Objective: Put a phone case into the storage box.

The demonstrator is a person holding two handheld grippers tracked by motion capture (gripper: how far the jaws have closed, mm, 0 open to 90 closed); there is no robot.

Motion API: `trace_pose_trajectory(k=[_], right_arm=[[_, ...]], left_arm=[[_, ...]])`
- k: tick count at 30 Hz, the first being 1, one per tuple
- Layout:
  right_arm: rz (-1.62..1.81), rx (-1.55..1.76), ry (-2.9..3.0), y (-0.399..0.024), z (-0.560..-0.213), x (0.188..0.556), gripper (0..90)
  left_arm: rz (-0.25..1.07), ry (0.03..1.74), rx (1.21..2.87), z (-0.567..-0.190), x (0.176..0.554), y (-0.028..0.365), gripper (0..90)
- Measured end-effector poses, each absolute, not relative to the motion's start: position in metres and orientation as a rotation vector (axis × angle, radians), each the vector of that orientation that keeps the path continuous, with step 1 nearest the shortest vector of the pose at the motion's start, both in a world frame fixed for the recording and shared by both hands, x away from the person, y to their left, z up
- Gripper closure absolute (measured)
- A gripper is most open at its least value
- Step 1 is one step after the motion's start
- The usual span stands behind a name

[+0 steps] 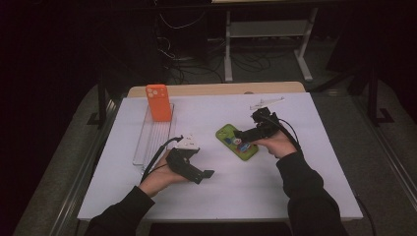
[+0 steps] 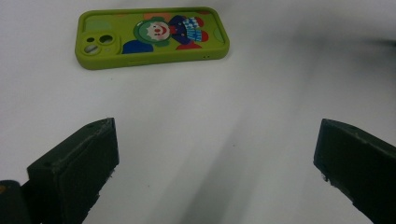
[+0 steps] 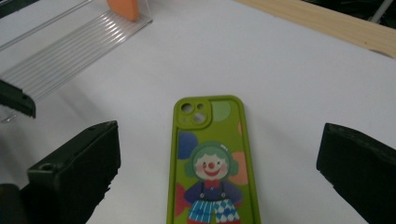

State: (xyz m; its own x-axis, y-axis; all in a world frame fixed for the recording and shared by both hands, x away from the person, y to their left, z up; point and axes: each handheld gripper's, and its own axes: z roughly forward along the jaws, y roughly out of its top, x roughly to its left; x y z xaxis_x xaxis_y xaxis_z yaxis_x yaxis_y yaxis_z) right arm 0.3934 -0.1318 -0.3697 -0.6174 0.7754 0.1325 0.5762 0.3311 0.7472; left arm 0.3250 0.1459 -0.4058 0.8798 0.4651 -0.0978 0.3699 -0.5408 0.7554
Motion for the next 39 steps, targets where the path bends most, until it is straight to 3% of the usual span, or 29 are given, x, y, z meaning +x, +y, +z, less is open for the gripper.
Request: trace_pose_trajectory(k=[19,39], right_arm=[[1.089,1.224,2.381,-0.116,-0.355,0.42,0.0],[0.783,1.25,2.556,-0.107,-0.381,0.425,0.0]], left_arm=[[0.122,0.604,2.206,-0.405,0.325,0.146,0.0],[0.112,0.607,2.211,-0.406,0.324,0.146,0.0]])
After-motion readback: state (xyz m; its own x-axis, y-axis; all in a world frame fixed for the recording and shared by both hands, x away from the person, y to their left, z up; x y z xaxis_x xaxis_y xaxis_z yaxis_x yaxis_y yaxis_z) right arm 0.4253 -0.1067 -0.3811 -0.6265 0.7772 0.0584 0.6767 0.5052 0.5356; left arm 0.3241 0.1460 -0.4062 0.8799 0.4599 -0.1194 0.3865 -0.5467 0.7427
